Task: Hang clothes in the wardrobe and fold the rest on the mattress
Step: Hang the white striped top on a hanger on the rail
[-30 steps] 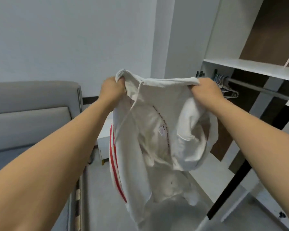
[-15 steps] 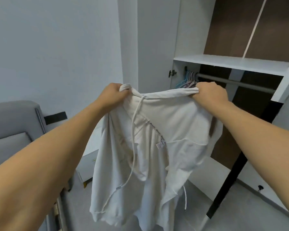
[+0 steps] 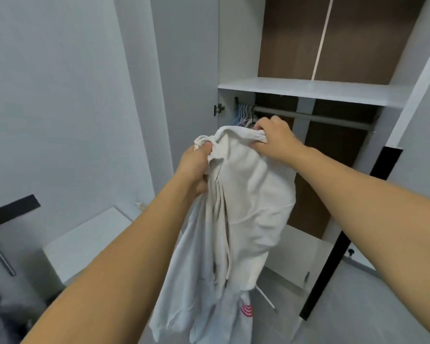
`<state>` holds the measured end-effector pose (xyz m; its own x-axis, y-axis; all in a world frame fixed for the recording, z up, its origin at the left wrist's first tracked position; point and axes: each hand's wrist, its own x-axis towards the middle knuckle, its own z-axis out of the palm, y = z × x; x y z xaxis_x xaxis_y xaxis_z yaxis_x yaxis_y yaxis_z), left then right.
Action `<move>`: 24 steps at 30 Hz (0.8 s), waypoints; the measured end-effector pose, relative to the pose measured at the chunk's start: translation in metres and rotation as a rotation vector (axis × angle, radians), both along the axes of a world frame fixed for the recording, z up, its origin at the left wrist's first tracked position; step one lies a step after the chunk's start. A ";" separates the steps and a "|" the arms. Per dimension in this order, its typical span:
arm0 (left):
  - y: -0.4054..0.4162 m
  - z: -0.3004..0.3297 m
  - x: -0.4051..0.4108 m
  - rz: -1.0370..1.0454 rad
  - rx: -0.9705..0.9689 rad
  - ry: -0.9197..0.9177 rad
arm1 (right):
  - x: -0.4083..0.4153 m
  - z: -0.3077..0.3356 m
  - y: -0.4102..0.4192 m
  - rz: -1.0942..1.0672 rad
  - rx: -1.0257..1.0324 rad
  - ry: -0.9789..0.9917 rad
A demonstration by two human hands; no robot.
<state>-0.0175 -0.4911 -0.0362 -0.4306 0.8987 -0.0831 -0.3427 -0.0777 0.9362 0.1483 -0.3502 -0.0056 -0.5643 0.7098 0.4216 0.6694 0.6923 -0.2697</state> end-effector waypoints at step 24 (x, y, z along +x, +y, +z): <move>0.292 0.015 0.019 -0.035 0.043 -0.120 | 0.013 -0.260 0.151 -0.580 -1.661 0.844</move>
<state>0.0020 -0.1987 -0.0208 -0.3883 0.9169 -0.0928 -0.4552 -0.1032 0.8844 0.1617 -0.1989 -0.2661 -0.1978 0.6177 -0.7612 0.0565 -0.7680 -0.6379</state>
